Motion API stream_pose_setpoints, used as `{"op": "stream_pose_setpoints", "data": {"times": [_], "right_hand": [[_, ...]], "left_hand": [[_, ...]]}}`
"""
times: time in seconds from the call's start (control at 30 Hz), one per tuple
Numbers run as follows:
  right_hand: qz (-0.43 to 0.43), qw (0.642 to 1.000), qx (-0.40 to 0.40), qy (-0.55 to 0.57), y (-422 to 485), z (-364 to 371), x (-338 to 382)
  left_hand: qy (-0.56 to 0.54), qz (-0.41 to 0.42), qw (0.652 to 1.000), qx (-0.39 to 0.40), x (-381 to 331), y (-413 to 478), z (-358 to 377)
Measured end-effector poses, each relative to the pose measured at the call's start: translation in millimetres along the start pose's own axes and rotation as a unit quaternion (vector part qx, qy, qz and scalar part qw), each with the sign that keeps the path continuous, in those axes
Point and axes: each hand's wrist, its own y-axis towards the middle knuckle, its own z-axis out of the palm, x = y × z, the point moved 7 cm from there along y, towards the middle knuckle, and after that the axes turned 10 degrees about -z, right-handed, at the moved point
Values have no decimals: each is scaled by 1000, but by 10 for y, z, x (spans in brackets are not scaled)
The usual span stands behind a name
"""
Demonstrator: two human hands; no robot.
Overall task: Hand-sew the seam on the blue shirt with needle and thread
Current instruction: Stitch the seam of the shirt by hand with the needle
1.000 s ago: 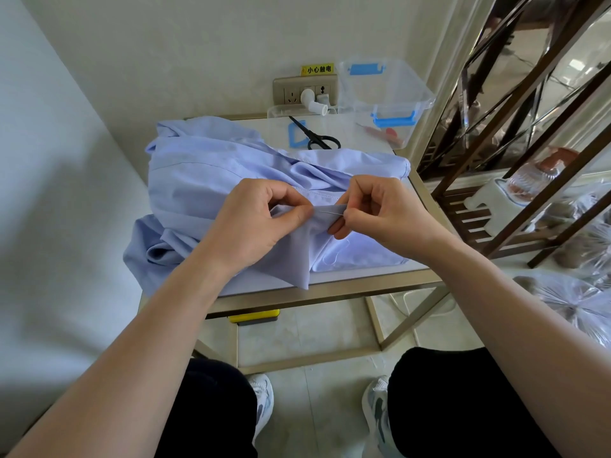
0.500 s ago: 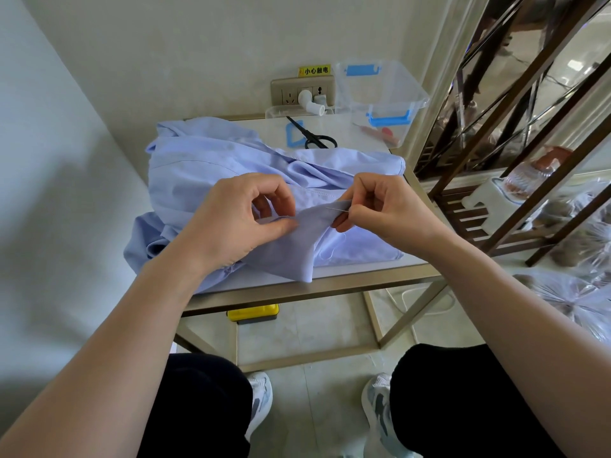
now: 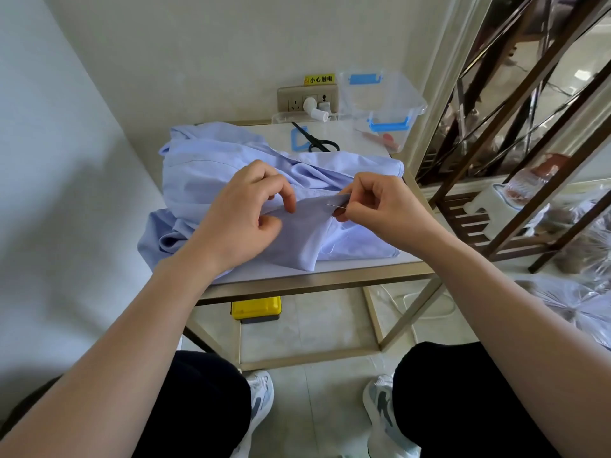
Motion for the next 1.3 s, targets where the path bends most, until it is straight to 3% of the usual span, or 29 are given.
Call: {"op": "stream_pose_setpoints", "data": {"times": [0.37,0.53,0.7,0.83,1.07,1.3], "right_hand": [[-11,1000,16,2,-41,-9,-12],[-22,999,24,-4,1,-1,0],[-16,1000,17,-8,25,-23,-28],[-15,1000,11,-24,3,-37,0],[-12,998,19,-51,21,1,128],[-5,998,25,-55,90,48,151]], "left_hand": [[118,-67,990,-45,-50,-73,-83],[123,-84,988,-40,-181,-102,-76],[58,-53,993,-90,-166,-64,-137],[-23,-80,992,-93,-82,-121,-147],[-132,-147,980,-40,94,-145,-147],[-136,-183,974,-18,163,-10,-167]]}}
